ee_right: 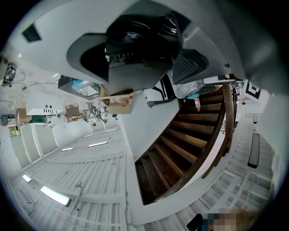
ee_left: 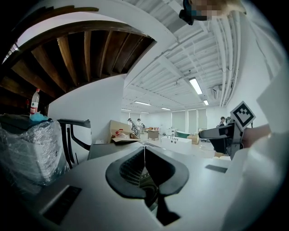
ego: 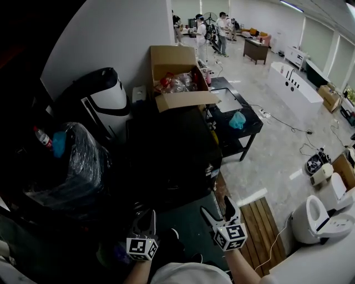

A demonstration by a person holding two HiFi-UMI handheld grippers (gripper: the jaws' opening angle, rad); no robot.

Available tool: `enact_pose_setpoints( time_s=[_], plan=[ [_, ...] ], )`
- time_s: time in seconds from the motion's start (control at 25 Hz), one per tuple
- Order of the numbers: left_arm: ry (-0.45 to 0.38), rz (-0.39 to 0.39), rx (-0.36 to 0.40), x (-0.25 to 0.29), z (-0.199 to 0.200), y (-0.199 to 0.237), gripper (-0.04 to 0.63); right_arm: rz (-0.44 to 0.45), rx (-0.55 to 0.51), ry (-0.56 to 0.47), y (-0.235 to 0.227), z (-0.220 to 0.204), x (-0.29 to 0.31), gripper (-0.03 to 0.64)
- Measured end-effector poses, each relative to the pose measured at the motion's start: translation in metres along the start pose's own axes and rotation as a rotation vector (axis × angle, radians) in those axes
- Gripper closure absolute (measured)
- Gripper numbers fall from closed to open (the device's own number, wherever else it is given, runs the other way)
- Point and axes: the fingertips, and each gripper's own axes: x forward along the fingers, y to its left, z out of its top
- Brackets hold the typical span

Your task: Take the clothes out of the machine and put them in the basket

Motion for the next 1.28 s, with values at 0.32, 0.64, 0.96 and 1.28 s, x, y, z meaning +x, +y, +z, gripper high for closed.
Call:
enact_pose_setpoints(
  time_s=[0.32, 0.64, 0.96, 1.28],
  plan=[
    [0.009, -0.026, 0.004, 0.047, 0.004, 0.036, 0.574, -0.018, 0.006, 0.015, -0.006, 0.003, 0.058, 0.186],
    [0.032, -0.078, 0.017, 0.096, 0.004, 0.083, 0.574, -0.039, 0.005, -0.017, -0.003, 0.018, 0.12, 0.184],
    [0.023, -0.046, 0.013, 0.084, -0.014, 0.077, 0.574, -0.011, -0.003, -0.005, -0.006, -0.002, 0.118, 0.186],
    [0.024, -0.014, -0.009, 0.062, -0.052, 0.053, 0.574, 0.012, -0.025, 0.008, -0.02, -0.04, 0.09, 0.186]
  ],
)
